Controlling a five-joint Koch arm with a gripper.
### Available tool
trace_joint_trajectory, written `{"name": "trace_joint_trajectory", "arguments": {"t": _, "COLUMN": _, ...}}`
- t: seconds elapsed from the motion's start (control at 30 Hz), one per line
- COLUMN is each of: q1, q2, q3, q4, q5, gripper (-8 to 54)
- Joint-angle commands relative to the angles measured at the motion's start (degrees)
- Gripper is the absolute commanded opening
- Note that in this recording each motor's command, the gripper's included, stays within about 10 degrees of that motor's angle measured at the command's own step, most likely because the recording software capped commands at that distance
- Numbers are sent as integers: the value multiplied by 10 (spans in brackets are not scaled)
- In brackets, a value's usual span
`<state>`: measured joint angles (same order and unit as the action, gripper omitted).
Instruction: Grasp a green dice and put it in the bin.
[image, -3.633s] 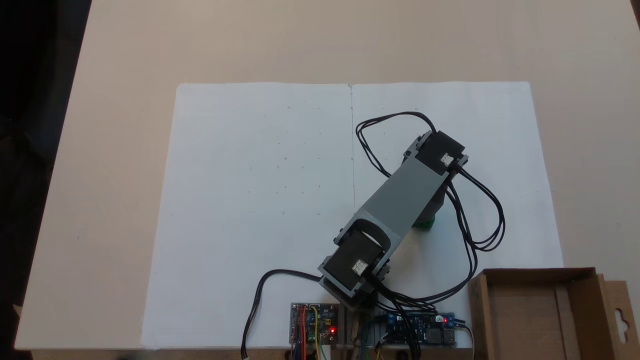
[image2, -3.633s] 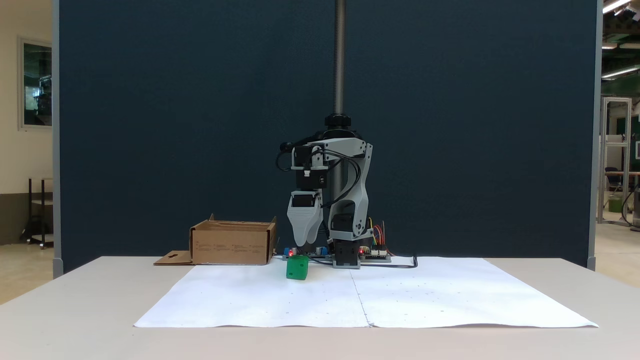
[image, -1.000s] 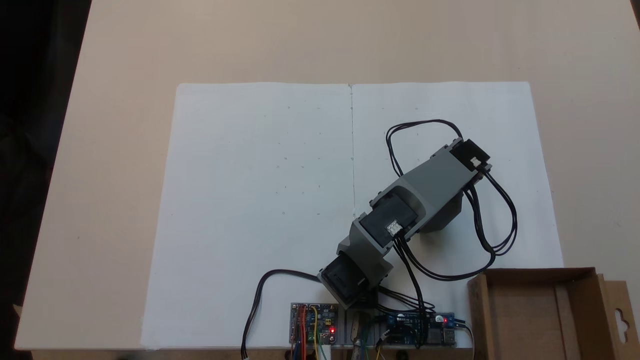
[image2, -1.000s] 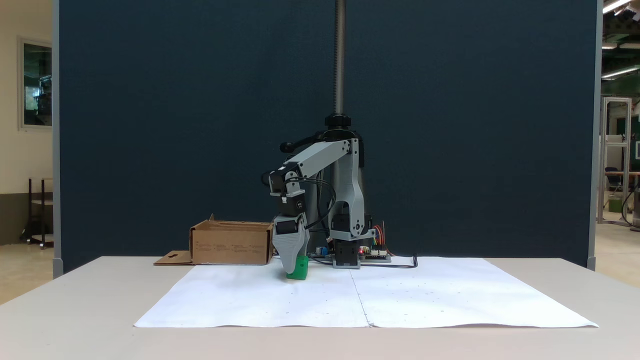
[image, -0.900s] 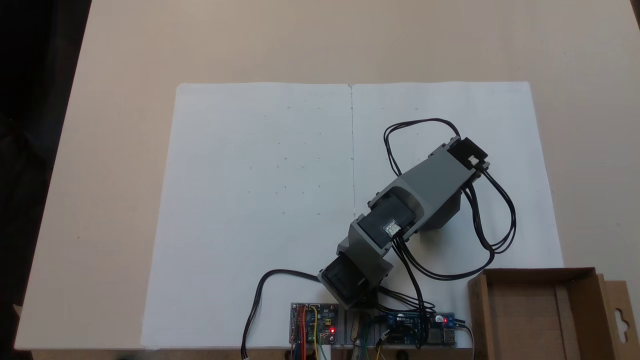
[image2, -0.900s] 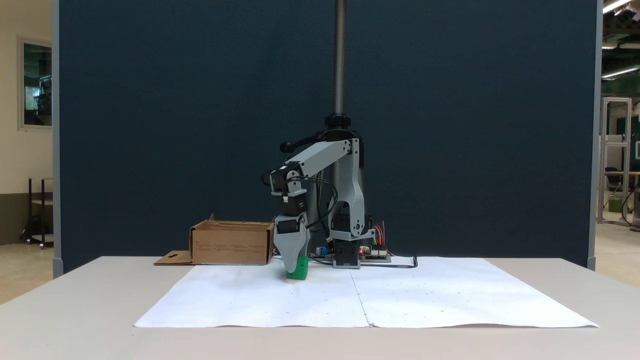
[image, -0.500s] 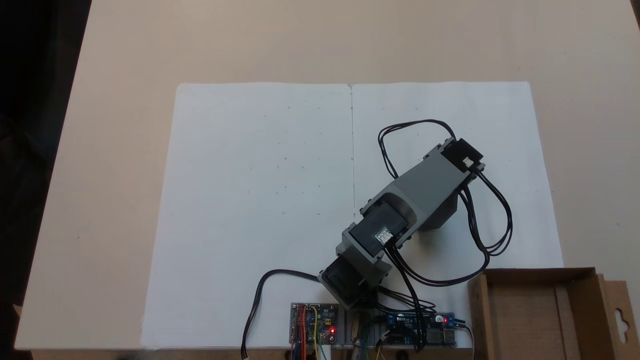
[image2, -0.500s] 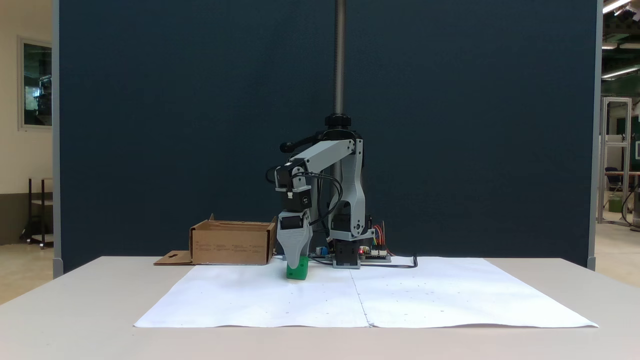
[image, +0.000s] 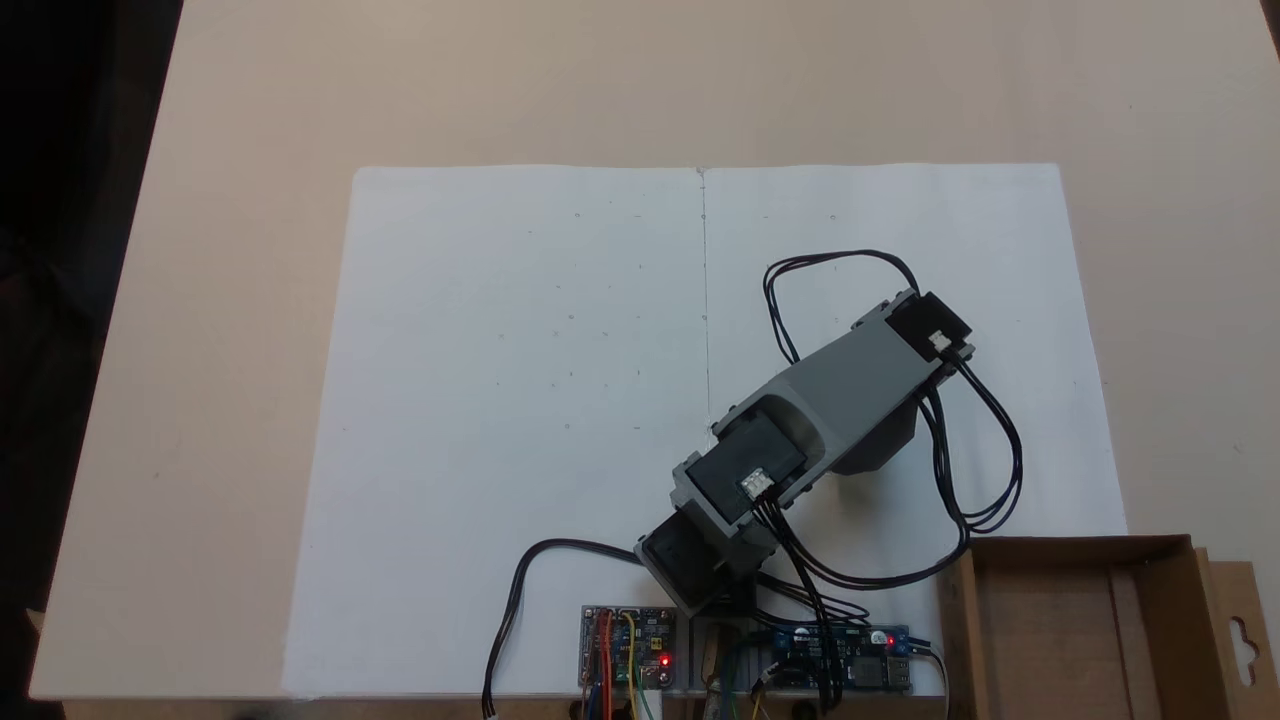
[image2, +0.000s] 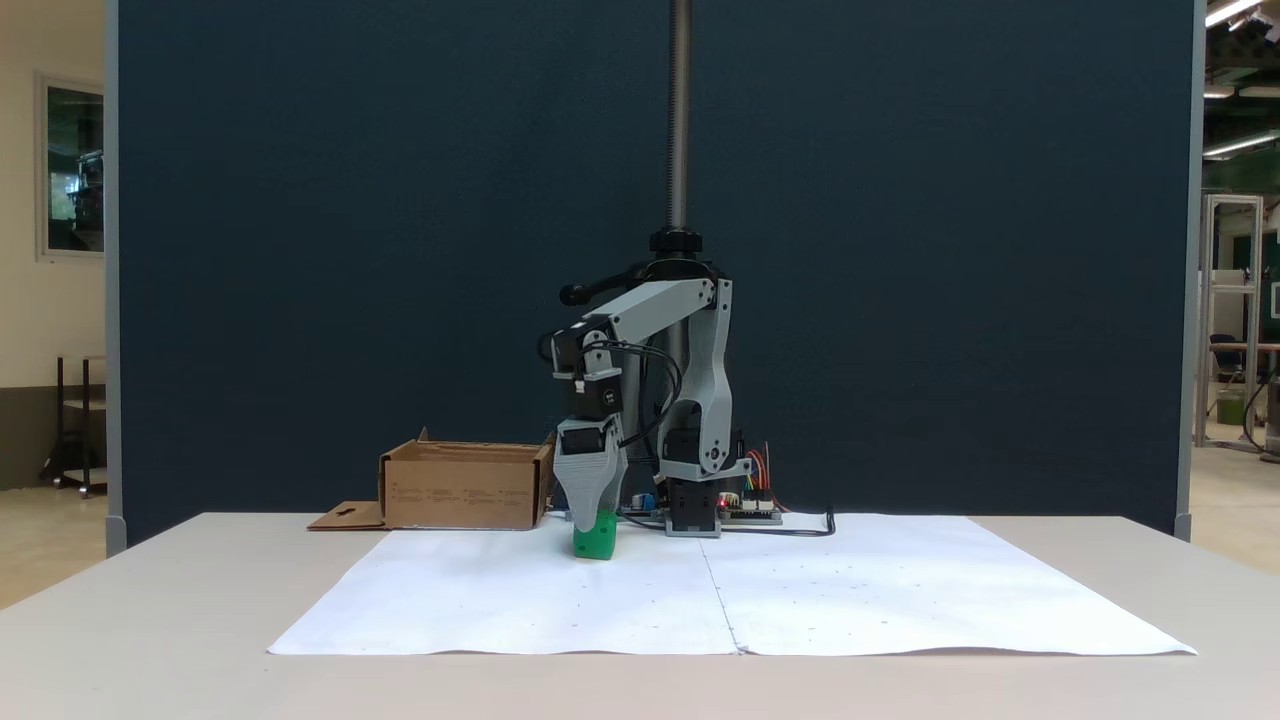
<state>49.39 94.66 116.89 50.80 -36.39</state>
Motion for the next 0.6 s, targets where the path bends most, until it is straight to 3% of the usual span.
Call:
{"name": "trace_joint_trajectory", "arguments": {"t": 0.0, "q1": 5, "q2": 30, "q3": 4, "q4": 16, "q5": -54, "gripper": 448}}
{"name": "trace_joint_trajectory", "arguments": {"t": 0.57, "q1": -32, "q2": 69, "q3": 33, "q4": -19, "q5": 25, "gripper": 447}}
